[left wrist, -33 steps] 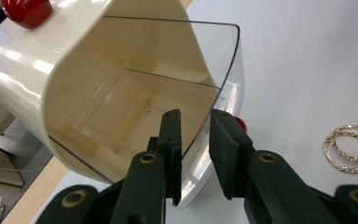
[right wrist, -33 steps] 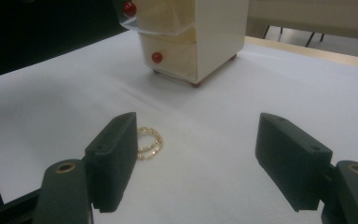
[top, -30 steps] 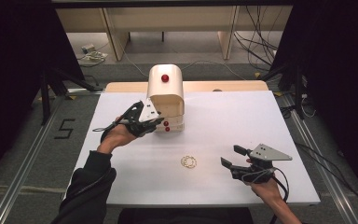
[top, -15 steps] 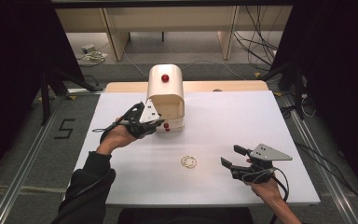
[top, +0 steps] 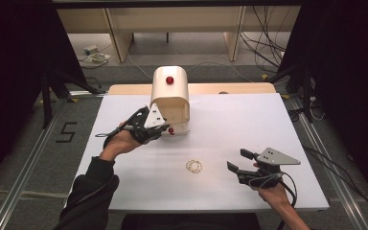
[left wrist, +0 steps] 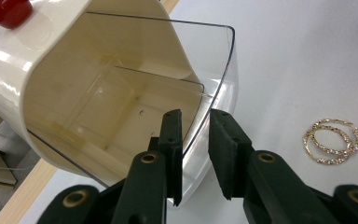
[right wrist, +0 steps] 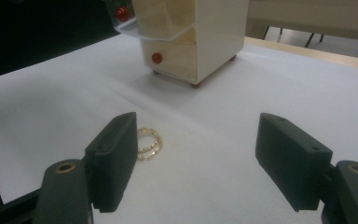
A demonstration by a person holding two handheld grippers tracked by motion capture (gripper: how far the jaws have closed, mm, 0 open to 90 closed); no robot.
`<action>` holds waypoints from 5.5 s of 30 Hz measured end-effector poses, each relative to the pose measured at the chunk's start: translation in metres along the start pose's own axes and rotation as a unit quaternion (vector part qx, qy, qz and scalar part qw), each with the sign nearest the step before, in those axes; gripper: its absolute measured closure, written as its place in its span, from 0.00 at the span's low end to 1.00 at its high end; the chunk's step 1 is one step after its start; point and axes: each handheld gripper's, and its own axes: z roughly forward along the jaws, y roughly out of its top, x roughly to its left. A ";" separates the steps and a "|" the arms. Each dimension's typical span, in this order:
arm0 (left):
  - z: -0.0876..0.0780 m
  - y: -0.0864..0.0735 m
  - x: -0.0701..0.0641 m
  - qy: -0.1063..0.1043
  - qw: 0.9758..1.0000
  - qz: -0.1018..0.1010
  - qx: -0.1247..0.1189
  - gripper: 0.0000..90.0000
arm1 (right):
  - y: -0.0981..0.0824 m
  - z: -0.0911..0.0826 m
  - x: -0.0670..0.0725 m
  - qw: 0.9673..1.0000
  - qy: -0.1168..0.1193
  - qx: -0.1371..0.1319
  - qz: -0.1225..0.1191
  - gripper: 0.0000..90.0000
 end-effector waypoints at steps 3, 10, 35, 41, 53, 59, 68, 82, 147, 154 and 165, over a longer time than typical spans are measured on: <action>0.000 0.000 0.000 -0.002 1.000 -0.002 0.000 0.83 | 0.000 0.000 0.000 1.000 0.000 0.000 0.000 0.34; -0.002 0.001 -0.002 -0.007 1.000 0.001 0.005 0.82 | 0.000 0.000 0.000 1.000 0.000 0.000 0.000 0.34; -0.007 0.002 0.000 -0.002 1.000 -0.025 -0.009 0.73 | 0.000 0.000 0.000 1.000 0.001 -0.002 0.000 0.34; -0.010 0.003 0.001 0.004 0.999 -0.031 -0.014 0.66 | 0.000 0.000 0.000 1.000 0.002 -0.002 0.000 0.34; -0.019 0.004 -0.002 0.000 0.996 -0.085 -0.030 0.40 | 0.000 0.000 0.000 1.000 0.002 -0.002 0.000 0.34; -0.017 0.003 -0.013 0.005 0.996 -0.088 -0.026 0.37 | 0.000 0.001 0.000 1.000 0.003 -0.003 0.000 0.34; -0.017 0.004 -0.019 0.004 0.989 -0.141 -0.049 0.33 | 0.000 0.000 0.000 1.000 0.003 -0.002 0.001 0.34; -0.012 0.000 -0.023 -0.011 0.984 -0.170 -0.060 0.27 | 0.001 0.000 0.001 1.000 0.004 -0.003 0.000 0.34; 0.068 -0.006 -0.081 -0.084 0.973 -0.204 0.064 0.33 | -0.001 0.002 -0.004 1.000 0.009 -0.002 0.006 0.34; 0.073 -0.007 -0.084 -0.097 0.970 -0.210 0.073 0.39 | 0.000 0.002 -0.003 1.000 0.007 -0.002 0.002 0.34; 0.084 -0.010 -0.096 -0.097 0.969 -0.206 0.096 0.53 | 0.000 0.004 0.001 1.000 0.008 0.003 -0.001 0.34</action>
